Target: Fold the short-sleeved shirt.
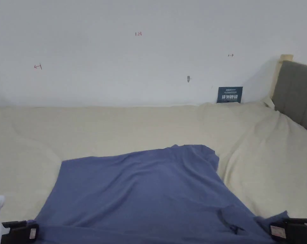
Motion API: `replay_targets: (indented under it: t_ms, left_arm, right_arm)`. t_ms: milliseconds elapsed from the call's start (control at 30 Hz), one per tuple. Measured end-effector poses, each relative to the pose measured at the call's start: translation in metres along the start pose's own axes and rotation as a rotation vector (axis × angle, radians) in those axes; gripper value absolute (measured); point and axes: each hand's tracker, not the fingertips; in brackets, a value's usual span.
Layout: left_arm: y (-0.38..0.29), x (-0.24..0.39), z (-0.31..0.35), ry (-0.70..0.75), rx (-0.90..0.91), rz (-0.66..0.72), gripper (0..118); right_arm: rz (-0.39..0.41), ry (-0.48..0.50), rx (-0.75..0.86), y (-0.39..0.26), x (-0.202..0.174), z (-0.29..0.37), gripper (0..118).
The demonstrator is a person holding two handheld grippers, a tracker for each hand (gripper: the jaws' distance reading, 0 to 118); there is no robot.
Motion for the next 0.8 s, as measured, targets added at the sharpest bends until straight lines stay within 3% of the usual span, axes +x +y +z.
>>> replay_targets:
  t_ms: [133,367,400,433,467,500,533,667,800]
  left_arm:
    - [-0.037,0.007,-0.002,0.018,-0.073,-0.093,6]
    - [-0.059,0.002,-0.036,0.056,-0.159,-0.088,6]
    - [-0.059,0.002,-0.038,0.056,-0.175,-0.091,11]
    - [-0.059,0.002,-0.038,0.062,-0.184,-0.097,25]
    - [-0.059,-0.004,-0.04,0.058,-0.201,-0.095,54]
    - [-0.061,-0.01,-0.042,0.041,-0.236,-0.071,95]
    - [-0.062,-0.012,-0.042,0.018,-0.265,-0.043,103]
    - [-0.065,-0.012,-0.021,-0.018,-0.18,0.016,104]
    - [-0.063,-0.006,0.006,-0.202,-0.114,0.21,105]
  right_arm:
    - [-0.006,0.015,-0.07,-0.023,0.002,-0.005,2]
    - [-0.086,-0.034,-0.213,-0.042,0.022,-0.054,2]
    - [-0.1,-0.032,-0.226,-0.042,0.025,-0.058,10]
    - [-0.122,-0.034,-0.258,-0.042,0.027,-0.062,28]
    - [-0.147,-0.056,-0.272,-0.041,0.035,-0.065,54]
    - [-0.156,-0.1,-0.276,-0.041,0.037,-0.064,81]
    - [-0.161,-0.103,-0.252,-0.042,0.038,-0.06,83]
    - [-0.244,-0.086,-0.126,-0.035,0.043,-0.028,83]
    - [-0.275,-0.04,0.04,-0.029,0.025,0.02,83]
